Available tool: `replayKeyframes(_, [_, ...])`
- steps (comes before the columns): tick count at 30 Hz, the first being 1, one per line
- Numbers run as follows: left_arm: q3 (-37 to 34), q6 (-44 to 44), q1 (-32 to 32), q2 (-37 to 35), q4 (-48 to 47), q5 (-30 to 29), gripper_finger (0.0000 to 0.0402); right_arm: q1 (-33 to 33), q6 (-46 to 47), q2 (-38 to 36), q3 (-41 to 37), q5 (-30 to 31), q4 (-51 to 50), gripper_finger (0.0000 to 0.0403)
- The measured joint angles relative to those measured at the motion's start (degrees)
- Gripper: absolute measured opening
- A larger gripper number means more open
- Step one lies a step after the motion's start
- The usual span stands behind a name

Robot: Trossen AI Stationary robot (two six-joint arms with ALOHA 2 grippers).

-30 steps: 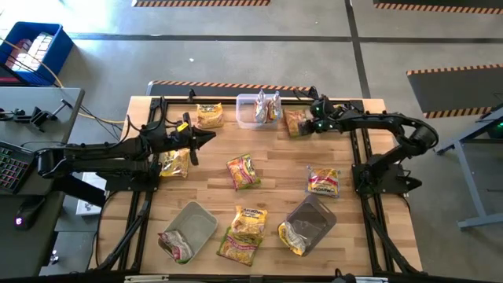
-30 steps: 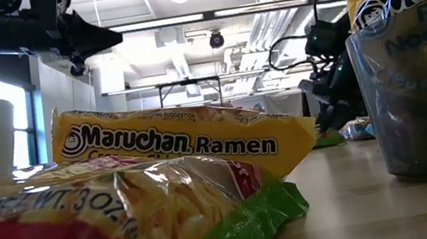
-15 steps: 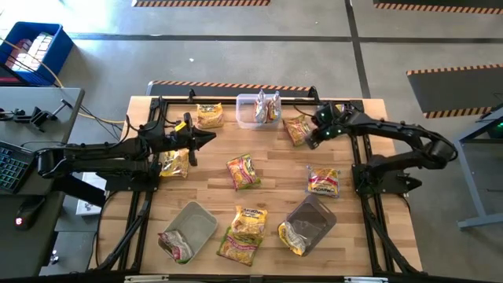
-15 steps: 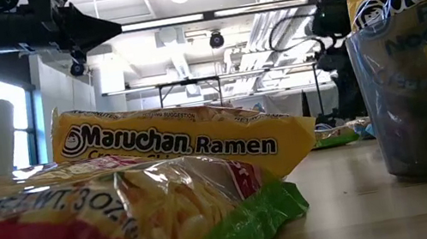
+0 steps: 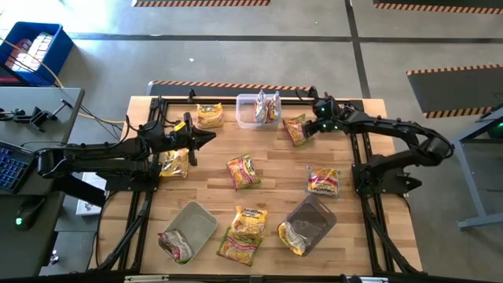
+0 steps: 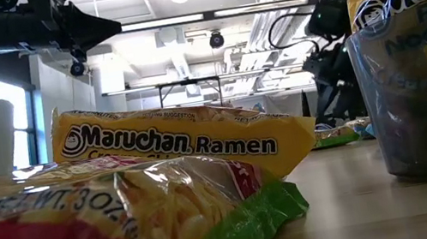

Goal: Sort Maruchan noodles
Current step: Put the green noodle pack into the gray bin

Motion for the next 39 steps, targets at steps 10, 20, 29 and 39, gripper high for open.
replayKeyframes(10, [0.00, 0.00, 0.00, 0.00, 0.00, 0.44, 0.0019, -3.48, 0.99, 12.26, 0.22, -10.06, 7.55, 0.0302])
replayKeyframes(20, [0.00, -0.40, -0.01, 0.00, 0.00, 0.44, 0.0019, -3.29, 2.27, 15.38, 0.15, -16.08, 13.69, 0.0237])
replayKeyframes(29, [0.00, -0.46, 0.00, 0.00, 0.00, 0.44, 0.0019, -3.29, -0.13, 15.10, 0.15, -16.58, 14.68, 0.0039])
replayKeyframes(39, [0.00, -0.98, 0.00, 0.00, 0.02, 0.44, 0.0019, -2.45, -4.56, 8.41, -0.09, -16.31, 12.15, 0.0002])
